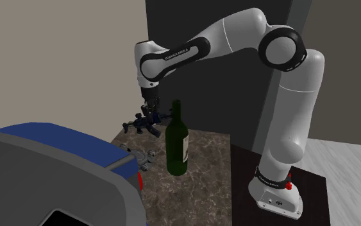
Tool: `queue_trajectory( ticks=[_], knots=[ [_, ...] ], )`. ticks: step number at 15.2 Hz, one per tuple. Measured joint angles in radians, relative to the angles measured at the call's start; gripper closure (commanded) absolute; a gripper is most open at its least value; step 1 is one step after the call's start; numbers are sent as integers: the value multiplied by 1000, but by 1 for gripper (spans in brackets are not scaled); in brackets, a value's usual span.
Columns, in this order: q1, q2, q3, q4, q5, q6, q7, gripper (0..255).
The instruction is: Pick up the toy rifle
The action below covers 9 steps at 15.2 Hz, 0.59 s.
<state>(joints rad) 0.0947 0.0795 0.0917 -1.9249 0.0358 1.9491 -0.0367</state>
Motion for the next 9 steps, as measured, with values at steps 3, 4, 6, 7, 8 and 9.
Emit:
queue_trajectory(
  ticks=[3,4,6,7,8,9],
  knots=[
    [0,-7,0,34,0,-40,1,255],
    [0,-12,0,41,0,-53,1,255],
    [-1,-16,-1,65,0,-80,0,255],
    [-1,-18,0,74,1,-92,2,255],
    [0,-20,0,85,1,-104,4,255],
    [0,-21,0,93,1,-113,3,255]
  ],
)
